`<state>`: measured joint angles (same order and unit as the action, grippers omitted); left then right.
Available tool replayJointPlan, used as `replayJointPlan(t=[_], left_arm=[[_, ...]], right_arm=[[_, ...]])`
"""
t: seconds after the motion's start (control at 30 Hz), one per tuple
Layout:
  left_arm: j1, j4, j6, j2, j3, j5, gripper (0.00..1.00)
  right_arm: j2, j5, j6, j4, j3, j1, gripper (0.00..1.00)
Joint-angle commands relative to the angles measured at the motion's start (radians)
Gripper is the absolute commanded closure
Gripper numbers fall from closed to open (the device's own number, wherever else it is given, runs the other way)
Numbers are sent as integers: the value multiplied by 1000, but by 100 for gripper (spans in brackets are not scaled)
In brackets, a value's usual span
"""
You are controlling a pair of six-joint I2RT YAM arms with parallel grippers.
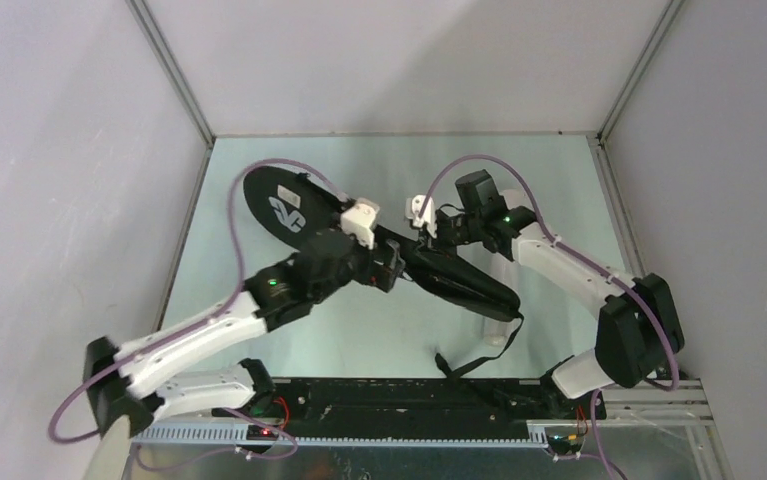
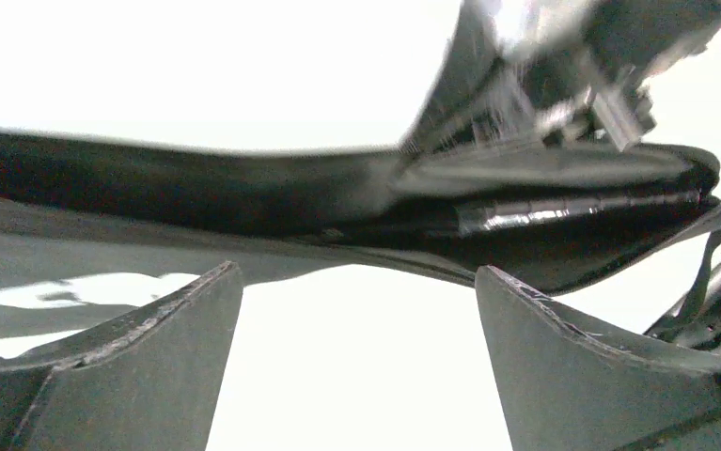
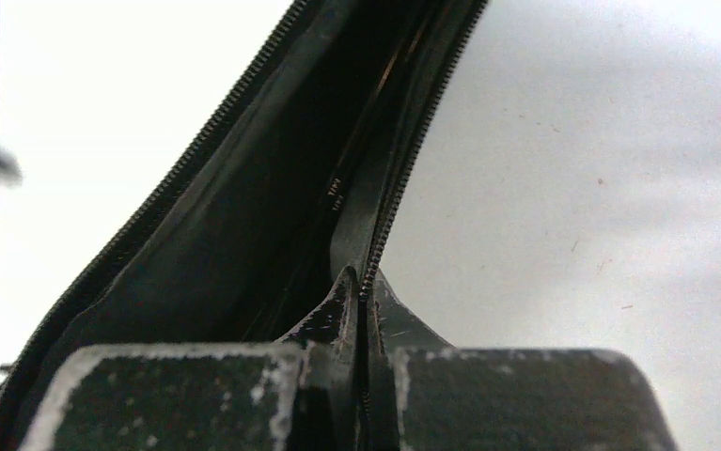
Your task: Pack up the badminton gear
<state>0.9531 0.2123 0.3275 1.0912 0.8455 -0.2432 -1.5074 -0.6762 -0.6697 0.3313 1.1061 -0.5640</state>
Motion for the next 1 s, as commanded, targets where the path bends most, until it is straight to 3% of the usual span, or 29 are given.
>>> replayJointPlan(t=[0.0, 0.1, 0.13, 0.17, 0.23, 0.5, 0.7, 0.83, 0.97], left_arm=[[-42, 158, -329, -152, 188, -113, 0], [-146, 149, -587, -234, 215, 47, 0], [-228, 156, -631, -244, 240, 107, 0], [-268, 171, -720, -254, 258, 258, 0], [-376, 227, -862, -251, 305, 428, 0], [-509, 748, -1418, -160, 464, 686, 0], [-547, 965, -1642, -111, 499, 689, 0], [-545, 934, -1694, -98, 390, 585, 0], [-545, 907, -1718, -114, 255, 565, 0]], right_arm=[[94, -146, -248, 176, 93, 28, 100], [101, -144, -316, 315, 141, 45, 100], [105, -141, -327, 332, 144, 51, 100], [113, -132, -343, 358, 146, 52, 100], [124, -113, -358, 390, 147, 59, 100], [104, -92, -351, 467, 147, 120, 100], [29, -94, -354, 580, 217, 185, 100], [-77, -158, -310, 699, 337, 259, 100], [-273, -214, -340, 971, 543, 315, 100]])
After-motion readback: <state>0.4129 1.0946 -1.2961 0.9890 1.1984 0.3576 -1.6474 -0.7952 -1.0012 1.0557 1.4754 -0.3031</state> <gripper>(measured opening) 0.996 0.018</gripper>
